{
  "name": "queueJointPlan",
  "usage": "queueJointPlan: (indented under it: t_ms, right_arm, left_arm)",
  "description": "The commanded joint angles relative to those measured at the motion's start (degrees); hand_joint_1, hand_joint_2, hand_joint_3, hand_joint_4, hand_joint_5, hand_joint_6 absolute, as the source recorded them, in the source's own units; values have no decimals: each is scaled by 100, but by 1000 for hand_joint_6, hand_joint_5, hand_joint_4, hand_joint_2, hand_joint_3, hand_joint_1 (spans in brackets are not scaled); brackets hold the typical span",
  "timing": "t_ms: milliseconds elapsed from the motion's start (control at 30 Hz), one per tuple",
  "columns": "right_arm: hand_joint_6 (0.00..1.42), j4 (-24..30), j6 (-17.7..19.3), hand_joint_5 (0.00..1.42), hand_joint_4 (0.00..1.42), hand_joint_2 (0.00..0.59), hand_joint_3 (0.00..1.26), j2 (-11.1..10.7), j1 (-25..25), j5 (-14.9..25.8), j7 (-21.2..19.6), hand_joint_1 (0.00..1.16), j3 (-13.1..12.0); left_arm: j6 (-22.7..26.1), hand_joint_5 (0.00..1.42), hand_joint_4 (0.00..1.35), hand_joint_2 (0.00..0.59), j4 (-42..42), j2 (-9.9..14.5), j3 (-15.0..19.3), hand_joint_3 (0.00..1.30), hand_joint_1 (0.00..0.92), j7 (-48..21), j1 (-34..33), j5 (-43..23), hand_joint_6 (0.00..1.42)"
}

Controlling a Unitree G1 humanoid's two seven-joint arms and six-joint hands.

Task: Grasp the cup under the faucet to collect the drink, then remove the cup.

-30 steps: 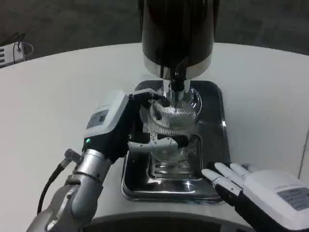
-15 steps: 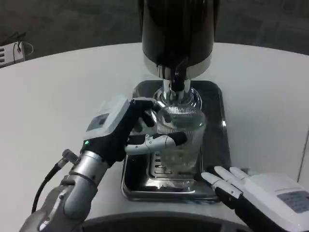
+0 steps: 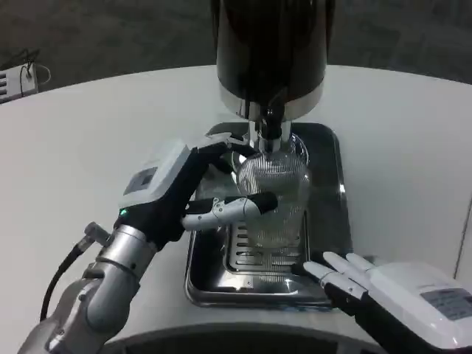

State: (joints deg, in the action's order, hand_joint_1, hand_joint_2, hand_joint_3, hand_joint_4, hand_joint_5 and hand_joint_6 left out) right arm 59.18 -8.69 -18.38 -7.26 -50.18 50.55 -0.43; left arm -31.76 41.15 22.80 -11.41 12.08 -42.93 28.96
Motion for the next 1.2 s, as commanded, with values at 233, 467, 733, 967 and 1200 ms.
queueJointPlan:
  t_ms: [233, 467, 733, 967, 1200]
  right_arm:
    - [0, 24, -137, 0, 0, 437, 94, -75, -22, 70, -50, 528, 64]
    - [0, -40, -185, 0, 0, 437, 94, -84, 72, 40, -62, 528, 164]
    - [0, -51, -210, 0, 0, 437, 94, -73, 149, -22, -42, 528, 312]
    - [0, 64, -233, 0, 0, 437, 94, -73, 72, -57, -34, 528, 354]
    - [0, 82, -120, 0, 0, 437, 94, -31, -38, 28, -65, 528, 229]
  left_arm:
    - [-78, 399, 218, 6, -1425, 443, 567, 401, 75, -467, 1116, -661, 502]
    - [58, 337, 222, 16, -2885, 649, 1232, 334, 23, -1236, 1956, -1761, 423]
    - [626, 289, 190, 44, -3873, 648, 1398, 251, 0, -2425, 1831, -2952, 345]
    - [1232, 288, 166, 47, -4229, 575, 1361, 215, 0, -3111, 1444, -3458, 334]
    - [1496, 284, 163, 48, -4196, 400, 1257, 208, 0, -3417, 1105, -3457, 330]
